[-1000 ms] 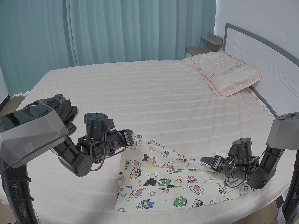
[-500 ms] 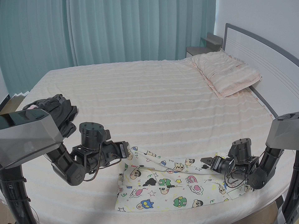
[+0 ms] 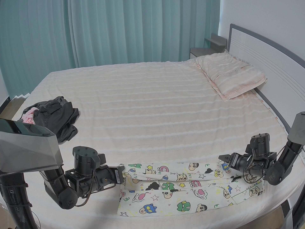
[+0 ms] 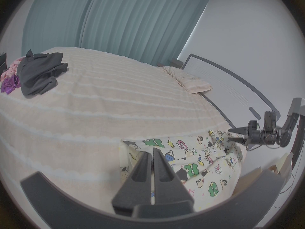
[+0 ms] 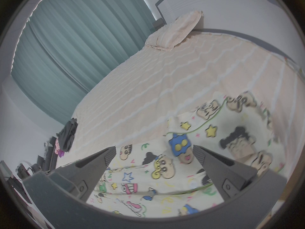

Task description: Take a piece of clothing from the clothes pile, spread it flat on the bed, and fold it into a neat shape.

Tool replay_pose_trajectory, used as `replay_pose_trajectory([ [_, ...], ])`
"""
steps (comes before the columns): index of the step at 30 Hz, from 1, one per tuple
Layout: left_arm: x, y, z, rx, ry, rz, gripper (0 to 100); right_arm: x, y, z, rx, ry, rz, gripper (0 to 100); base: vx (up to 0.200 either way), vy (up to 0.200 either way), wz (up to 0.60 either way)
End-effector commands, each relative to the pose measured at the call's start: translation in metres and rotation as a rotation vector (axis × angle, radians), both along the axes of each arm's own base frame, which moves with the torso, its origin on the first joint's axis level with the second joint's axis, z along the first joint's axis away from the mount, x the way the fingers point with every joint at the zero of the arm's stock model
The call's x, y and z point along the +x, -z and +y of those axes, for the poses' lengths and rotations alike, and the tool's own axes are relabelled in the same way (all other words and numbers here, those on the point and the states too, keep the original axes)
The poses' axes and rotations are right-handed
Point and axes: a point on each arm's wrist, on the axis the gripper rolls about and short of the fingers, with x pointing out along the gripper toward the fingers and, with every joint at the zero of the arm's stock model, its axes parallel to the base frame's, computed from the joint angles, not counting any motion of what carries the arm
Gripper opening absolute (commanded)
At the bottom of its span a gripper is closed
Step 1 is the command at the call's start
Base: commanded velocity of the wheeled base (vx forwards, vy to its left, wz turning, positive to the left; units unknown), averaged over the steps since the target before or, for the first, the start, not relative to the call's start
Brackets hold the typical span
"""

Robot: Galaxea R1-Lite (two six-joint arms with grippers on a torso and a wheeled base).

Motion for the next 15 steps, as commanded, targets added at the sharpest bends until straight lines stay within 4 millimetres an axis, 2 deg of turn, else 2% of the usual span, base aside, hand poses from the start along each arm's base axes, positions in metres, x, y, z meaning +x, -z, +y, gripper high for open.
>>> replay_pose_trajectory([
  [1, -0.015, 0.03, 0.006, 0.054, 0.007, 0.108, 0, -0.001, -0.013, -0.025, -0.058, 0.033, -0.024, 100, 0.0, 0.0, 0.0],
  [9, -0.019, 0.056, 0.009, 0.151, 0.06, 0.091, 0, -0.004, 0.008, -0.023, -0.095, 0.006, 0.062, 100, 0.0, 0.0, 0.0],
  [15, -0.026, 0.061, 0.011, 0.178, 0.079, 0.117, 0, -0.006, 0.021, -0.024, -0.149, -0.01, 0.112, 100, 0.0, 0.0, 0.0],
])
